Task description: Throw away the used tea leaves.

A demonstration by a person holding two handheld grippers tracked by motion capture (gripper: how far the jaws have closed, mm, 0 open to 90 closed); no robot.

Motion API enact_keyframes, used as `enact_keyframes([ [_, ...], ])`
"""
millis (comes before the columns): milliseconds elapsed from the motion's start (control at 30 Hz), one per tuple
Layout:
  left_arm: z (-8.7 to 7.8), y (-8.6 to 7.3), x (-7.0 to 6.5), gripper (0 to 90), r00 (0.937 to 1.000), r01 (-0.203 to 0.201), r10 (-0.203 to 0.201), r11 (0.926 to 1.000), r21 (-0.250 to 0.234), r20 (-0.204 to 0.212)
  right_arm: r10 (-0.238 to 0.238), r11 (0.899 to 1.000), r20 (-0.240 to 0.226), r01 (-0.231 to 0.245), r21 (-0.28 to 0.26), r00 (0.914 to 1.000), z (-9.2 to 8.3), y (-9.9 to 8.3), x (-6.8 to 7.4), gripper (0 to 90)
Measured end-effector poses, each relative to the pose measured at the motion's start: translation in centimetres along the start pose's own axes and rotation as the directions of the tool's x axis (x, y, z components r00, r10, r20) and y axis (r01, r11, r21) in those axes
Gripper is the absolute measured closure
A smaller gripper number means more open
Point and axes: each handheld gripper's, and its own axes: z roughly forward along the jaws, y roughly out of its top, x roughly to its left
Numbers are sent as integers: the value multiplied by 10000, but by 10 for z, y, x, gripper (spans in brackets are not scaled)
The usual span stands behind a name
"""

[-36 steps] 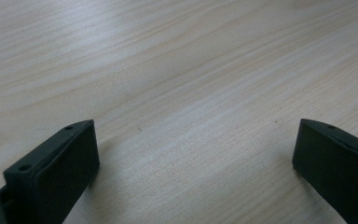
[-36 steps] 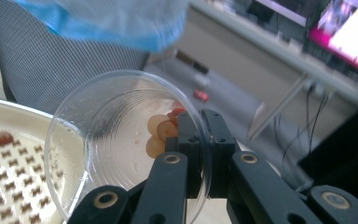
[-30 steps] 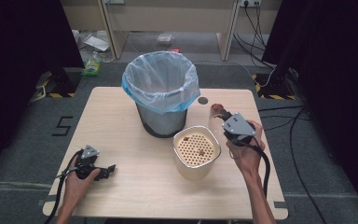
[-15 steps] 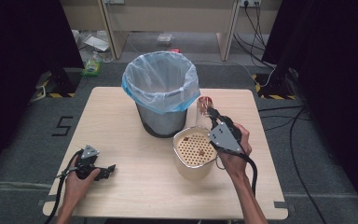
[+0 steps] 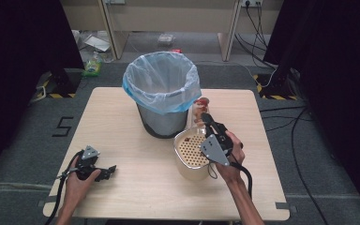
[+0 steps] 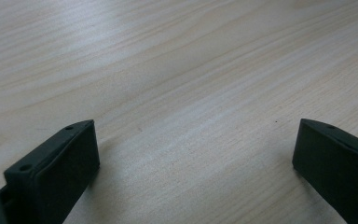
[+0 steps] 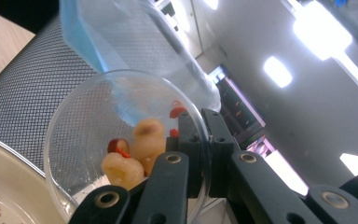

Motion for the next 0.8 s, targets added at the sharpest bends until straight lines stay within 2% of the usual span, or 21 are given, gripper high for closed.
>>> enact_keyframes([
  [100, 0, 0, 0, 0, 10000, 0, 0, 10000, -9, -1, -236, 9997, 18, 236, 32, 9997, 1, 0, 4, 884],
  [133, 0, 0, 0, 0, 10000, 1, -1, 10000, -1, -2, -86, 9999, -57, 86, 80, 9999, 2, 0, 5, 884],
  [200, 0, 0, 0, 0, 10000, 0, 0, 10000, 5, -6, -438, 9990, 109, 438, -27, 9990, 2, -1, 6, 884],
  [233, 0, 0, 0, 0, 10000, 3, -3, 10000, -3, 1, -249, 9995, 57, 248, 181, 9997, 3, -3, 7, 884],
  [267, 0, 0, 0, 0, 10000, 2, -2, 10000, -1, -2, -428, 9990, 133, 427, 114, 9990, 2, -2, 9, 884],
  [300, 0, 0, 0, 0, 10000, -1, 1, 10000, 1, -1, -926, 9957, 172, 926, -31, 9956, 0, 0, 11, 884],
  [367, 0, 0, 0, 0, 10000, 0, 0, 10000, 4, -7, -971, 9950, 141, 967, 262, 9952, 3, -5, 14, 884],
  [433, 0, 0, 0, 0, 10000, 1, -1, 10000, -2, 0, -1220, 9925, 302, 1218, 63, 9921, 0, -4, 14, 884],
  [500, 0, 0, 0, 0, 10000, 3, -3, 10000, -1, 1, -1220, 9924, 277, 1215, 216, 9921, 2, -5, 14, 884],
  [567, 0, 0, 0, 0, 10000, -2, 2, 10000, 6, -7, -1509, 9877, 728, 1534, -299, 9859, -4, -2, 16, 885],
  [633, 0, 0, 0, 0, 10000, -3, 3, 10000, 5, -5, -1599, 9871, 527, 1596, 94, 9857, 0, -6, 18, 885],
  [800, 0, 0, 0, 0, 10000, 2, -2, 10000, -2, -2, -1719, 9851, 521, 1720, 24, 9837, -1, -4, 21, 884],
])
